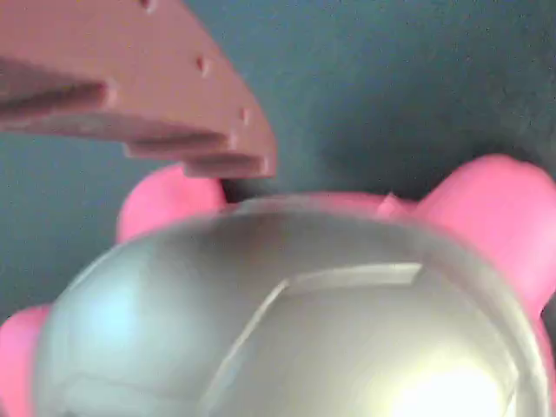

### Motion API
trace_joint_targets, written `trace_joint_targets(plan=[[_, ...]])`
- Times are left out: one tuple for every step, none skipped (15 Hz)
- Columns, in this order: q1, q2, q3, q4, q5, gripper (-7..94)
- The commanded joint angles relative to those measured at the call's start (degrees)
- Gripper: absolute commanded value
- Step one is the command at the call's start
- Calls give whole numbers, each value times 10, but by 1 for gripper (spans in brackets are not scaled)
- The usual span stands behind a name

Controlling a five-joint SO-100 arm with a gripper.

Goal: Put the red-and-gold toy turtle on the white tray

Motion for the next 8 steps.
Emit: trace_joint_targets(plan=[[-14, 20, -35, 6, -4, 66], [-14, 19, -36, 6, -4, 62], [-14, 18, -36, 6, -4, 59], [-14, 18, -36, 5, -4, 57], [-13, 17, -36, 4, -4, 52], [-13, 15, -36, 4, -4, 43], [-14, 15, -36, 4, -3, 33], [-14, 15, -39, 4, 0, 21]])
